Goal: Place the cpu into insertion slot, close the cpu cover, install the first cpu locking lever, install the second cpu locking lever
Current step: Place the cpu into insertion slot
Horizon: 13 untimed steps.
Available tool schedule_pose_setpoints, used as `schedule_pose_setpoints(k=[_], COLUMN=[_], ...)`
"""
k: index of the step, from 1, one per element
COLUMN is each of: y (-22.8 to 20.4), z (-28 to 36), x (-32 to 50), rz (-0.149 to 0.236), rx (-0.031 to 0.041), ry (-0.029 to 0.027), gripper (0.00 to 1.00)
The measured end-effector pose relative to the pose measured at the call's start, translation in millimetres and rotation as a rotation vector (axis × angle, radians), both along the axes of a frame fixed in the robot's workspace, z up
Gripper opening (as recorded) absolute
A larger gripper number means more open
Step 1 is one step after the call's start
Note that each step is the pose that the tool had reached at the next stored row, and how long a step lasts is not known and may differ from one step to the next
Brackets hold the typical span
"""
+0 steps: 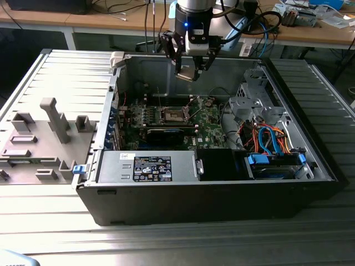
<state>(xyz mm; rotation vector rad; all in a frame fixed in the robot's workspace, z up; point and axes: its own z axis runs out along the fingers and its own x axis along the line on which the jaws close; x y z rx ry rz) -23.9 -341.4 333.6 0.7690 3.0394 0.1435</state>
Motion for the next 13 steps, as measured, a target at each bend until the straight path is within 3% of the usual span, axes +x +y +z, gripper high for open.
schedule_pose_setpoints(k=[13], y=[0.0], z=[0.0], x=[0.0], rz=[-0.008], rx=[0.0], ry=[0.0], gripper=[0.55])
